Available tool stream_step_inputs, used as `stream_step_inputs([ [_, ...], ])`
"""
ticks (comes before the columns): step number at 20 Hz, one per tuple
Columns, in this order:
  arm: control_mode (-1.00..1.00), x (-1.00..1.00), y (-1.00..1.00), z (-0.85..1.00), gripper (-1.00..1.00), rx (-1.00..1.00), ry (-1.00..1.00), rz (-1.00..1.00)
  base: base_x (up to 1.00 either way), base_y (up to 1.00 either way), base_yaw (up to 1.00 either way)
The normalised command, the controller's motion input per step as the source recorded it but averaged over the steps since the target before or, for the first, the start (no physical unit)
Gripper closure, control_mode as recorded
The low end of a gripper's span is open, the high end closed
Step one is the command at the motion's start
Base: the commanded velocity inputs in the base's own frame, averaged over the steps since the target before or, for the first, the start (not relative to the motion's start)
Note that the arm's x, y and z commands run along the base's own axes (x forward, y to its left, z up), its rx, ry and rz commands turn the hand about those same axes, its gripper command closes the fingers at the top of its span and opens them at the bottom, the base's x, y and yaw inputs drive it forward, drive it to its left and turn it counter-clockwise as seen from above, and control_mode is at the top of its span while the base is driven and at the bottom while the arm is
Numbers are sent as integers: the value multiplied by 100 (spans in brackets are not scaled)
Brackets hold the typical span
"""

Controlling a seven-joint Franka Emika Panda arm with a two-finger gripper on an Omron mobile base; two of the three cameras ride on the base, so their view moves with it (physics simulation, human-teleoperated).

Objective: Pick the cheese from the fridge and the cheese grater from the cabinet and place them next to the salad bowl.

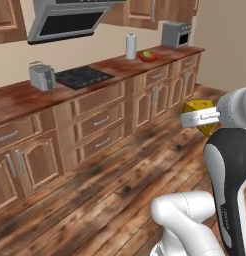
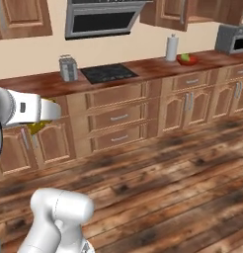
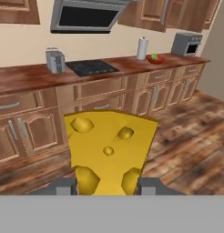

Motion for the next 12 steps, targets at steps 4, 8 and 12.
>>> stream_step_inputs([
  [4,100,0,0,0,100,0,0,0,100,-100,0],
  [8,100,0,0,0,100,0,0,0,100,-100,1],
  [12,100,0,0,0,100,0,0,0,100,-100,9],
])
